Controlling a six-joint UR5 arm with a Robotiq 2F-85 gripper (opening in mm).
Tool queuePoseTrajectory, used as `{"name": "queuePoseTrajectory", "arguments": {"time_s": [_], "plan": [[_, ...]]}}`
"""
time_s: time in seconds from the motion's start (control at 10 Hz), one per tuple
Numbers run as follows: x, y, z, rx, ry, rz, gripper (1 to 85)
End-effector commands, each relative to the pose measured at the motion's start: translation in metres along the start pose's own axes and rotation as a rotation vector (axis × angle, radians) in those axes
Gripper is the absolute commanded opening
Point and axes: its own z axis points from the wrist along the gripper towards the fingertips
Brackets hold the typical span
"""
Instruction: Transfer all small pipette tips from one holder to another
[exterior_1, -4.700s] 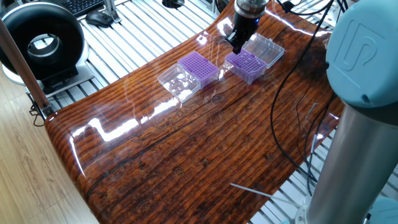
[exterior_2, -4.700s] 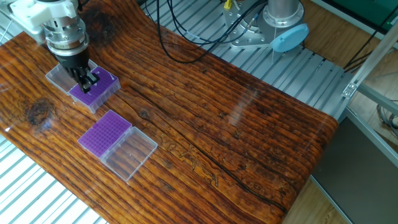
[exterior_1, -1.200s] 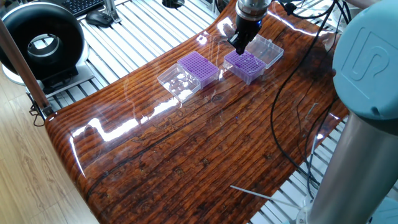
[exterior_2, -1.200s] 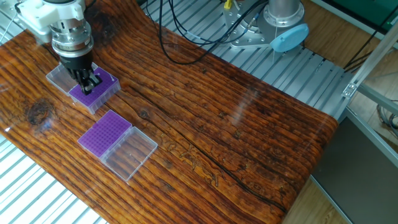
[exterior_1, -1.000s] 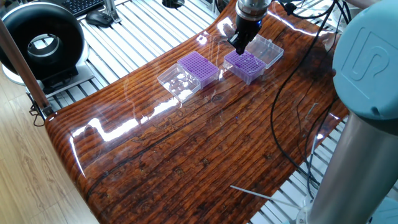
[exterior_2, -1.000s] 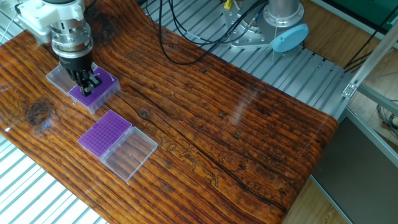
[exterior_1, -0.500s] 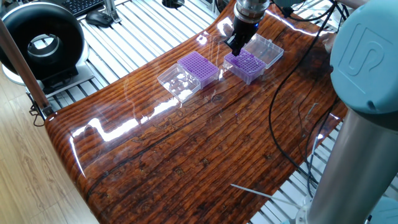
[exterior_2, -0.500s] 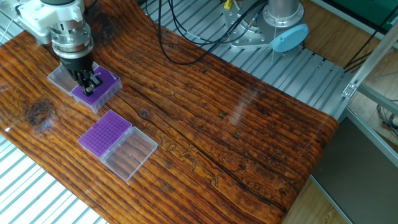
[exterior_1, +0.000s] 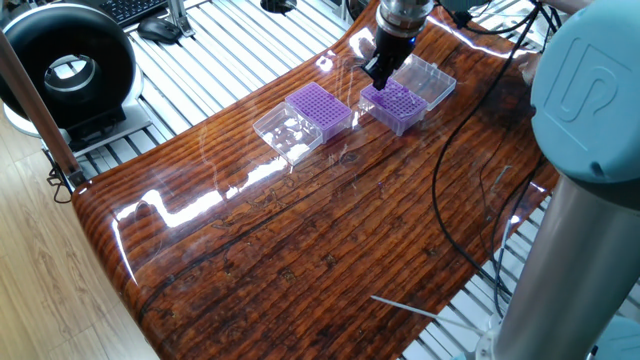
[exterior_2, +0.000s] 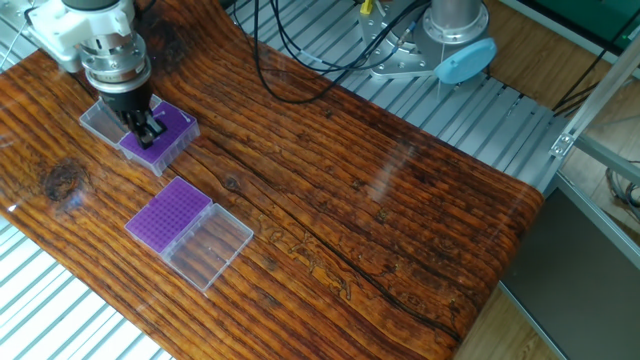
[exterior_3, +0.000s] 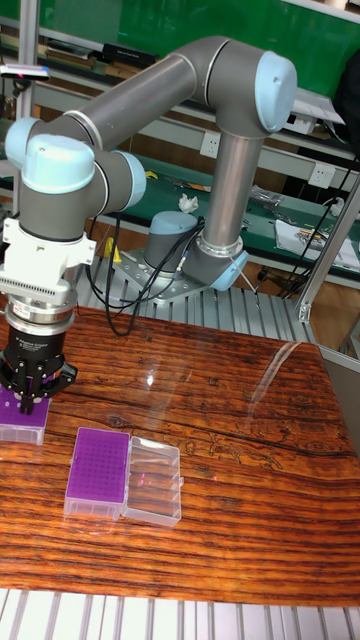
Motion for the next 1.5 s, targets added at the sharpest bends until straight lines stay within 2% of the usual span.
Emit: {"name": "queuePoseTrajectory", "arguments": {"time_s": [0.0,0.4,1.4], "plan": [[0.005,-0.002,-0.003,0.008,0.020,0.022,1.0],[0.006,-0.003,-0.003,0.008,0.020,0.025,1.0],[0.018,-0.001,-0.006,0.014,0.059,0.064,1.0]]}}
